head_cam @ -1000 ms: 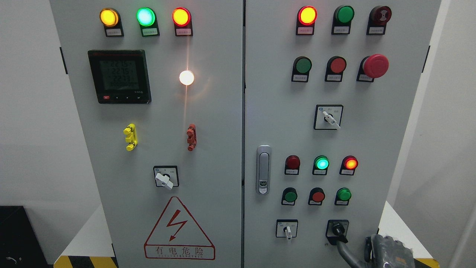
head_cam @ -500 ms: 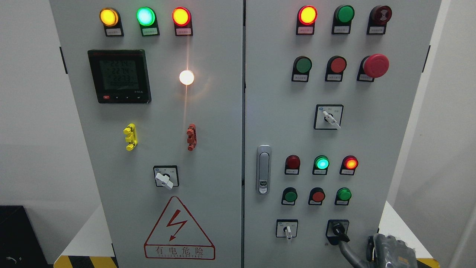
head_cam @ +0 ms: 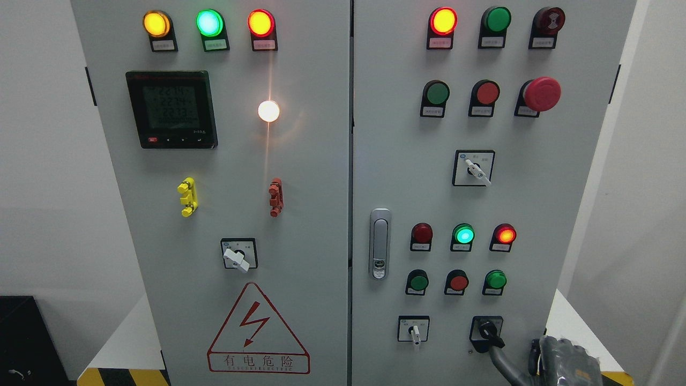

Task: Flip black knob to close circuit

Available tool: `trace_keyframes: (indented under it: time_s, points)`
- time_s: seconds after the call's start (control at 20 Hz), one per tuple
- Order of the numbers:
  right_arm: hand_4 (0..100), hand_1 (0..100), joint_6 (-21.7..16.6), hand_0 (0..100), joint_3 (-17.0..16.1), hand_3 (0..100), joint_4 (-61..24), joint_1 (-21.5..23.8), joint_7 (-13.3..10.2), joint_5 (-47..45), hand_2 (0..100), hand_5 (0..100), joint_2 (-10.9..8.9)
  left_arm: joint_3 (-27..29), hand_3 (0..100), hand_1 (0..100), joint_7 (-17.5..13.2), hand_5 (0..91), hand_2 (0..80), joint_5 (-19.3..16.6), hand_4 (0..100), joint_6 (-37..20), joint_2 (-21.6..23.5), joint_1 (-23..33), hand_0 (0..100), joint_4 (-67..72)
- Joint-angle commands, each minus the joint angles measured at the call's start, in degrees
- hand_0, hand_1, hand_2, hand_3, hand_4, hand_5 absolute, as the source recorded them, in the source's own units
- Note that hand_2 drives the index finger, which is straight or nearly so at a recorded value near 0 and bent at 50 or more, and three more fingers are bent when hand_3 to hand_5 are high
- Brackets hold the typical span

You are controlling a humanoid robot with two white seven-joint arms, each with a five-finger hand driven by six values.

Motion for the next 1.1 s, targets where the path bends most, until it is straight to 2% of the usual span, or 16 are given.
trace_keyframes:
  time_s: [0.0, 0.45, 0.7, 0.9, 1.05]
  points:
    - [100, 0, 0.03, 0, 0.20, 100, -0.97, 0.01, -0.29, -0.31, 88, 100, 0.07, 0.05, 0, 56, -0.03, 0.0, 0.0, 0.00, 0, -0.05, 0.00, 0.00, 12, 0.05]
    - [100, 0, 0.03, 0, 1.34, 100, -1.14, 0.36, -0.37, -0.31, 88, 100, 0.07, -0.04, 0, 56, -0.03, 0.0, 0.0, 0.00, 0, -0.05, 0.00, 0.00, 12, 0.05]
    - [100, 0, -0.06, 0, 4.15, 100, -0.88, 0.62, -0.46, -0.31, 88, 100, -0.02, 0.05, 0, 56, -0.03, 0.0, 0.0, 0.00, 0, -0.05, 0.00, 0.00, 12, -0.04]
    - [100, 0, -0.06, 0, 6.79, 100, -1.23, 0.71, -1.52, -0.31, 88, 100, 0.24, -0.03, 0, 56, -0.03, 0.0, 0.0, 0.00, 0, -0.05, 0.00, 0.00, 12, -0.04]
    - [100, 0, -0.06, 0, 7.15, 100, -2.37, 0.80, -1.60, -0.31, 87, 100, 0.68, 0.05, 0, 56, -0.03, 0.0, 0.0, 0.00, 0, -0.05, 0.00, 0.00, 12, -0.04]
